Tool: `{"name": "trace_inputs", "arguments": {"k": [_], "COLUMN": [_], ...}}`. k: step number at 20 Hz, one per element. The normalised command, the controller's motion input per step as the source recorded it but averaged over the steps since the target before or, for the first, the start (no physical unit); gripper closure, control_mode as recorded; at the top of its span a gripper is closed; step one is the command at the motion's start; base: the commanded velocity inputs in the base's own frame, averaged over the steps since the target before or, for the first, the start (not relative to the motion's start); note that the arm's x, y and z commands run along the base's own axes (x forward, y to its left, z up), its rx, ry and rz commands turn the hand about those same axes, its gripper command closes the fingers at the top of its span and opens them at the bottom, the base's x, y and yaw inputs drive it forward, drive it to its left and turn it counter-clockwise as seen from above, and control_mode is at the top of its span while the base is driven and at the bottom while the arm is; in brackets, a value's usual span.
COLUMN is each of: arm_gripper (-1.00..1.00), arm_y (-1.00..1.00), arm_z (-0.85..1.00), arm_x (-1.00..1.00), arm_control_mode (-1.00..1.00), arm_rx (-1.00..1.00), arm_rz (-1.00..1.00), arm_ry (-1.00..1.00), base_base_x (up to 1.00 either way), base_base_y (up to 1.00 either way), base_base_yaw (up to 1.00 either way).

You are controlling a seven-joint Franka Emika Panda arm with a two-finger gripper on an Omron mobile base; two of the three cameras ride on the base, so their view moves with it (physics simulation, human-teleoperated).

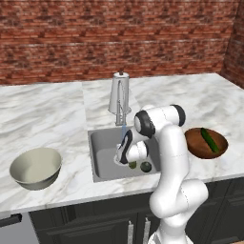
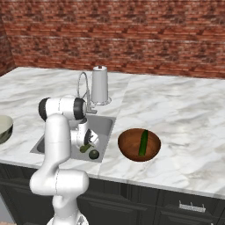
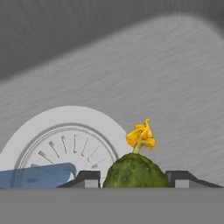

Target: Pick the cucumbers from the sink and place them in one bowl. Place the squash in the other bowl. Then turn off the sink faucet.

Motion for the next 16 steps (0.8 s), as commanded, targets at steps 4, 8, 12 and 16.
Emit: {"name": "trace_inputs", "arguments": {"k": [4,8,12,16], "arm_gripper": [1.00,1.00,1.00,1.00], "arm_y": [0.00,0.00,0.00,0.00], "arm_z": [0.23,0.28,0.31,0.42], "arm_x": [-0.11,-0.14,-0.18,-0.14], "arm_control_mode": [-1.00,-1.00,-1.00,-1.00], "arm_rx": [0.00,0.00,0.00,0.00], "arm_rz": [0.00,0.00,0.00,0.00], "arm_ry": [-0.04,-0.06,-0.09,-0.05], "base_base_x": [0.00,0.00,0.00,0.00], "base_base_y": [0.00,0.00,0.00,0.00], "base_base_yaw": [0.00,0.00,0.00,0.00]}}
